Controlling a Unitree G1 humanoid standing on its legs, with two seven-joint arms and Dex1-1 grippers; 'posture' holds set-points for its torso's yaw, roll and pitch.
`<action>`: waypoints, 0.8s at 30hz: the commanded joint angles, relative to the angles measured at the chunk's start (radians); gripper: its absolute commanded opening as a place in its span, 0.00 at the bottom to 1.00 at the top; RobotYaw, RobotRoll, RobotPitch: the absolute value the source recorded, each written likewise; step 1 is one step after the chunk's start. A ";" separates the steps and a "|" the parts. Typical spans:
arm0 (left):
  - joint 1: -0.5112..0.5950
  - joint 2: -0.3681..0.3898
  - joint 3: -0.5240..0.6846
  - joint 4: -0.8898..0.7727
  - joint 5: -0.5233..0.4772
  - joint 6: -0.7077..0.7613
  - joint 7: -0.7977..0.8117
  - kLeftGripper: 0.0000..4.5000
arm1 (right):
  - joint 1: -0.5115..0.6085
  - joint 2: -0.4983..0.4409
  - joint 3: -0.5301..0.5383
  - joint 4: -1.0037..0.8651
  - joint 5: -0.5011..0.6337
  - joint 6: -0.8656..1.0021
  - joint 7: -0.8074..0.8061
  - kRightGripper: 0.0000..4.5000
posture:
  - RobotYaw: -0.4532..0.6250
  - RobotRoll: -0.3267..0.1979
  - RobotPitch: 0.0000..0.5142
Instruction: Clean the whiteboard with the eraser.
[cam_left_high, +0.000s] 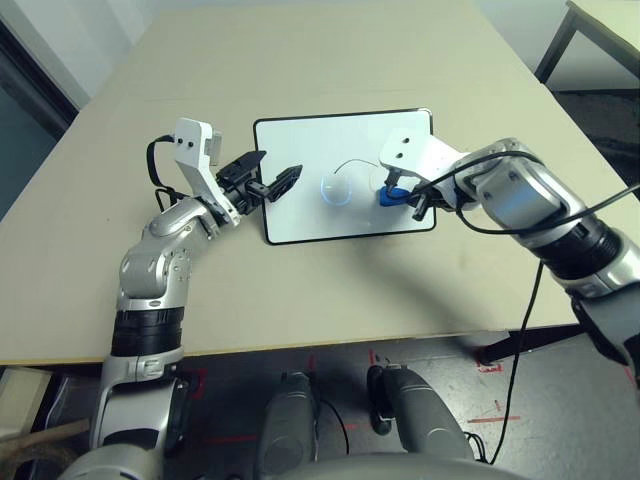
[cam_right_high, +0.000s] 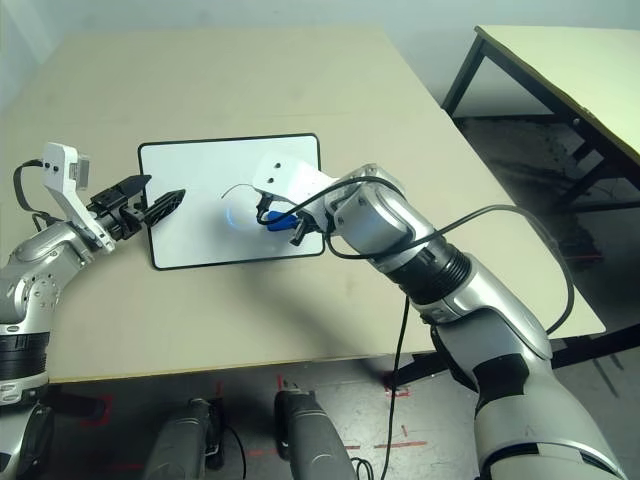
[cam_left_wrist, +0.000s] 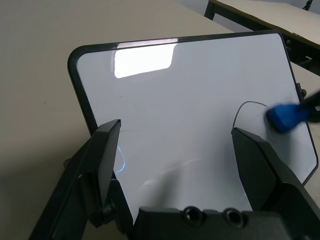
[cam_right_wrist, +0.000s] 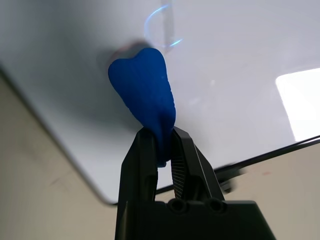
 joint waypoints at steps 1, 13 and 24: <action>0.013 0.005 -0.001 0.009 0.001 0.014 0.000 1.00 | -0.046 0.040 -0.041 0.124 -0.033 -0.084 -0.041 0.08 | 0.36 0.62 0.30; 0.039 -0.001 0.009 -0.039 -0.008 0.034 0.023 1.00 | 0.155 -0.132 0.125 -0.288 -0.017 0.088 0.131 0.08 | 0.37 0.62 0.30; 0.038 -0.001 0.009 -0.052 -0.013 0.047 0.030 1.00 | -0.034 0.061 0.007 0.088 -0.075 -0.114 -0.002 0.08 | 0.38 0.62 0.30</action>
